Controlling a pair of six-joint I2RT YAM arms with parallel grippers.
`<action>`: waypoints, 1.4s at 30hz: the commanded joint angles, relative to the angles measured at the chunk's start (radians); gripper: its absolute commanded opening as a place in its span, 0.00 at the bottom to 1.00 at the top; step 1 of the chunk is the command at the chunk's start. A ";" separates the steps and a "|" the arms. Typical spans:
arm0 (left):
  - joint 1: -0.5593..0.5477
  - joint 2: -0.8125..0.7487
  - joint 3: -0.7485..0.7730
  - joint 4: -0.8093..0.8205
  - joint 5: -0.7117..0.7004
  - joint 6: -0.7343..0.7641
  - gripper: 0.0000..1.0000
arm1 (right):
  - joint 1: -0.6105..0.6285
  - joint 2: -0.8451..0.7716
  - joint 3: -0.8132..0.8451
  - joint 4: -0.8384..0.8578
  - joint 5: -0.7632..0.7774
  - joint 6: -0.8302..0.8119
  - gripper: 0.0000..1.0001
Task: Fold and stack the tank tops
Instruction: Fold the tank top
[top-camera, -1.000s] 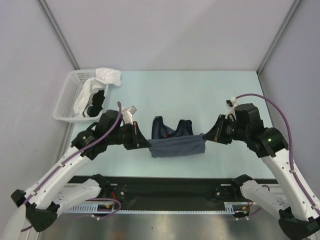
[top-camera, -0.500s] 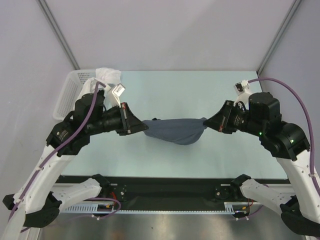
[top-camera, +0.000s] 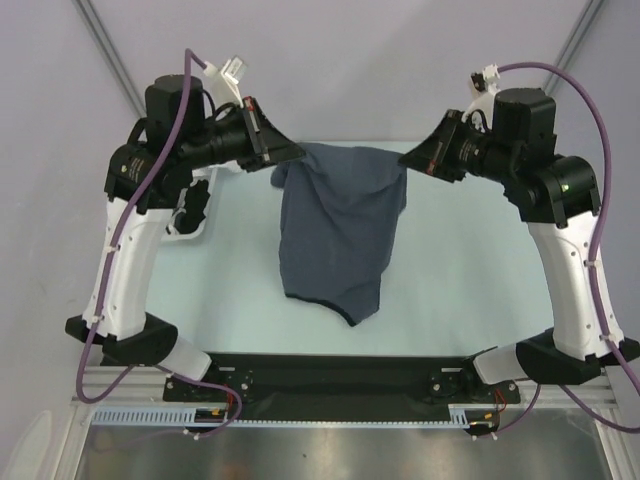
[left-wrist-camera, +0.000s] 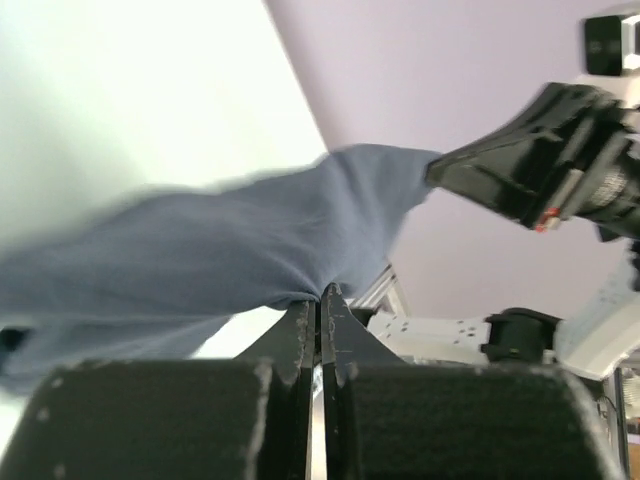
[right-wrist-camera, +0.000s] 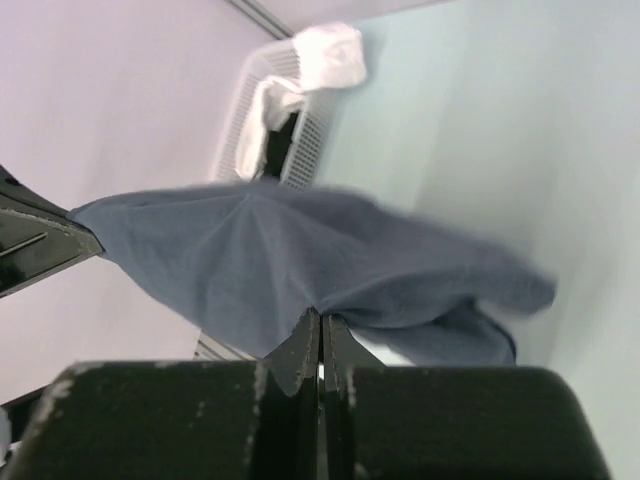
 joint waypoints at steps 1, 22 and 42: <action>0.006 0.023 0.166 -0.007 0.097 0.012 0.00 | -0.002 0.025 0.156 0.030 -0.101 -0.022 0.00; -0.029 -0.168 -0.113 0.167 0.133 -0.099 0.00 | -0.015 -0.096 0.092 0.030 -0.139 0.036 0.00; 0.269 0.380 0.349 0.569 0.402 -0.375 0.00 | -0.369 0.486 0.485 0.512 -0.586 0.331 0.00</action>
